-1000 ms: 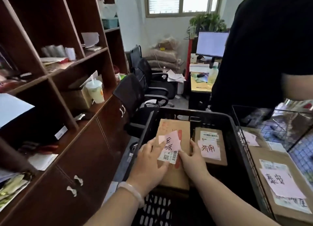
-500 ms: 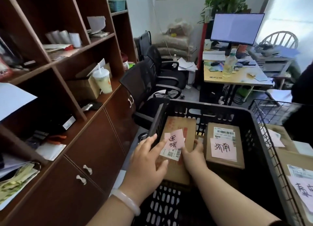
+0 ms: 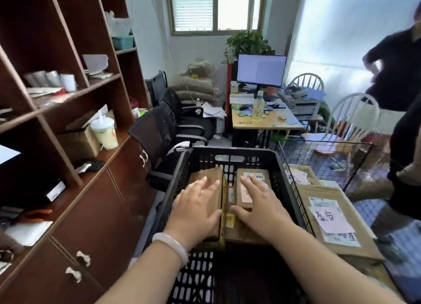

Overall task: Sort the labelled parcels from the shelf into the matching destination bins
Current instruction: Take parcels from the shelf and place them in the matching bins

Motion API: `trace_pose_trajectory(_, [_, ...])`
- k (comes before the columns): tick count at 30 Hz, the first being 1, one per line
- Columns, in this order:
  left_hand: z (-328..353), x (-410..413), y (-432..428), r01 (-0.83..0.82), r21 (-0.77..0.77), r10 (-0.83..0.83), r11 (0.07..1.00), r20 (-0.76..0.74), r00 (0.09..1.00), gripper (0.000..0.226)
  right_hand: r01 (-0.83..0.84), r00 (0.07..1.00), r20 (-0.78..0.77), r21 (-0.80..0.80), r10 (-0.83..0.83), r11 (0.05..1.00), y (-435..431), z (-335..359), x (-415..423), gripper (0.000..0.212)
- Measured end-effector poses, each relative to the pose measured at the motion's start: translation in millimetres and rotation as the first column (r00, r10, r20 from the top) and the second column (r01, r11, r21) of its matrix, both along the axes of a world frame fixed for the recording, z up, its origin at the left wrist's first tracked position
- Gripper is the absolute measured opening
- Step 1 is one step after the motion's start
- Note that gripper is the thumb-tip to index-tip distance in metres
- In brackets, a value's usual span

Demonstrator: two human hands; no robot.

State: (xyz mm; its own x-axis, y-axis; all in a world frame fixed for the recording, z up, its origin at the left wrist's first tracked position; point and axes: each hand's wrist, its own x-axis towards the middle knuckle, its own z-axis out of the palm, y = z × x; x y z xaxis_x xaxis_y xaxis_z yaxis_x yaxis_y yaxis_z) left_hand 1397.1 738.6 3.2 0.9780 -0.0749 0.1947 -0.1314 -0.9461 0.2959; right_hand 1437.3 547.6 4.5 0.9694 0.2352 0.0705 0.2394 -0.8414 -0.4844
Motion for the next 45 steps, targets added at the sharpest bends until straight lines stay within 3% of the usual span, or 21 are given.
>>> trace_pose_trajectory(4, [6.9,-6.4,-35.9,0.113,0.079,-0.117,0.99,0.043,0.992,0.075,0.078,0.99,0.131,-0.167,-0.056,0.983,-42.3,11.3,-44.4,0.091])
trace_pose_trajectory(9, [14.0,-31.6,-83.9,0.272,0.127,-0.285,0.954,0.097,0.954,0.076,0.302,0.941,0.232,-0.238,-0.248,0.923,-89.3,11.3,-125.6,0.092])
trace_pose_trajectory(15, [5.7,-99.0,-156.0,0.519,0.101,-0.529,0.849,0.178,0.83,0.078,0.567,0.812,0.29,-0.19,-0.506,0.801,-138.3,5.1,-247.5,0.093])
trace_pose_trajectory(19, [-3.7,-156.8,-211.1,0.677,0.079,-0.679,0.732,0.168,0.715,0.081,0.662,0.748,0.288,-0.258,-0.598,0.704,-160.7,-1.5,-336.3,0.09])
trace_pose_trajectory(26, [9.6,-245.9,-284.5,0.862,0.105,-0.859,0.495,0.206,0.468,0.083,0.858,0.509,0.347,-0.27,-0.787,0.436,-198.6,22.7,-472.5,0.09])
trace_pose_trajectory(33, [28.8,-364.7,-354.7,0.965,0.03,-0.925,0.261,0.294,0.241,0.085,0.929,0.345,0.394,-0.274,-0.852,0.249,-222.4,38.7,-597.4,0.094])
trace_pose_trajectory(42, [37.6,-596.1,-427.8,0.996,0.015,-0.951,-0.092,0.295,-0.093,0.081,0.97,0.008,0.399,-0.227,-0.917,-0.09,-236.2,38.0,-838.5,0.096])
trace_pose_trajectory(45, [35.9,-673.7,-441.6,0.985,0.018,-0.942,-0.172,0.29,-0.17,0.079,0.962,-0.097,0.398,-0.199,-0.912,-0.189,-236.1,32.6,-913.0,0.094])
